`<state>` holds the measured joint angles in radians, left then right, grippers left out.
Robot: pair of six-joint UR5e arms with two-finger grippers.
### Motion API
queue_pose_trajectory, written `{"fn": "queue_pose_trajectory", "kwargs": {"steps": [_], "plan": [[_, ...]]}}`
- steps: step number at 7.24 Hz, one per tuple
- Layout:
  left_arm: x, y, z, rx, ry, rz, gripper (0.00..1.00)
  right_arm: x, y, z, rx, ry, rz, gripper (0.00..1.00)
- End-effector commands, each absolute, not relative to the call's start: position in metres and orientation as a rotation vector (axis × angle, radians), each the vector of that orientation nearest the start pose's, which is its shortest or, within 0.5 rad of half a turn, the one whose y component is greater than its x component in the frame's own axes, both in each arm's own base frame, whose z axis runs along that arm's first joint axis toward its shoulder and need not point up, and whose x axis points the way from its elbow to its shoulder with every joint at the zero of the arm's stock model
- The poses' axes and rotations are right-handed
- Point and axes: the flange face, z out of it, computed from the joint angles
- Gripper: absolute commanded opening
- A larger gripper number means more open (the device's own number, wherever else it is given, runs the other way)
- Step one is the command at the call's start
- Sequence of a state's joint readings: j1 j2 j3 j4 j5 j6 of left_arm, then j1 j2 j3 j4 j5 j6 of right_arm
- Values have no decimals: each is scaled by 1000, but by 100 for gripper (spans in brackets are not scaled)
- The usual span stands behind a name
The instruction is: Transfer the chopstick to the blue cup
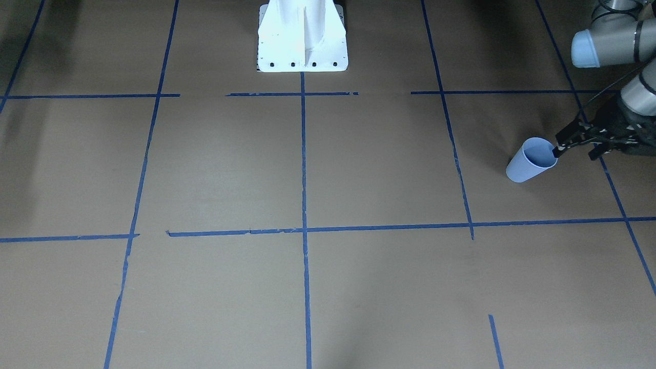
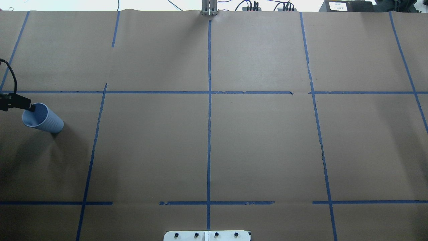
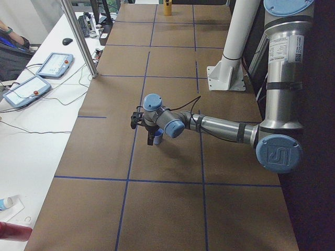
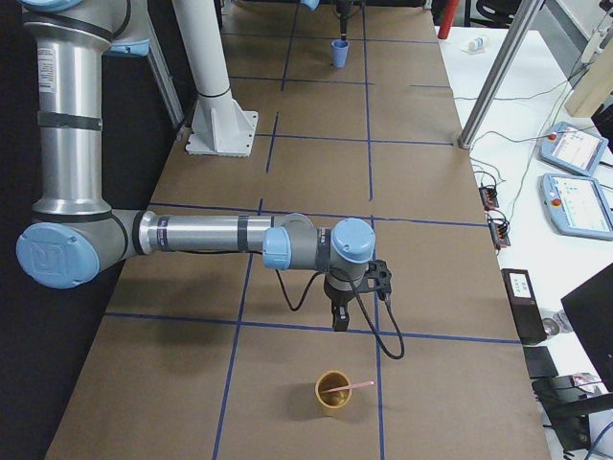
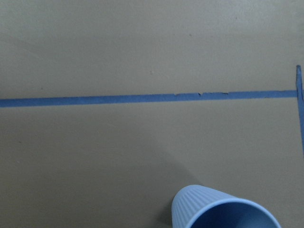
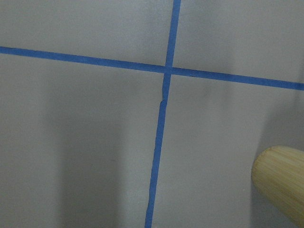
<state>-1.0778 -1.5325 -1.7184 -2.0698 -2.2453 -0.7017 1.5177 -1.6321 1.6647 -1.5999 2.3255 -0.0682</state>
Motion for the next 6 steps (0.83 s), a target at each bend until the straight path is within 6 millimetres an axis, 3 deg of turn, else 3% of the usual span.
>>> {"fn": "queue_pose_trajectory", "kwargs": {"steps": [1, 3, 4, 5, 6], "plan": [[197, -468, 561, 103, 835, 37, 100, 40, -469, 647, 7, -755, -117, 100], [210, -466, 567, 91, 815, 37, 94, 40, -468, 648, 4, -757, -116, 100], [211, -468, 565, 88, 817, 26, 33, 40, -468, 648, 4, -757, -116, 100], [211, -468, 566, 86, 815, 25, 7, 40, -468, 648, 4, -757, -116, 100], [212, -469, 564, 87, 816, 26, 4, 40, -468, 649, 4, -755, -116, 100]]}}
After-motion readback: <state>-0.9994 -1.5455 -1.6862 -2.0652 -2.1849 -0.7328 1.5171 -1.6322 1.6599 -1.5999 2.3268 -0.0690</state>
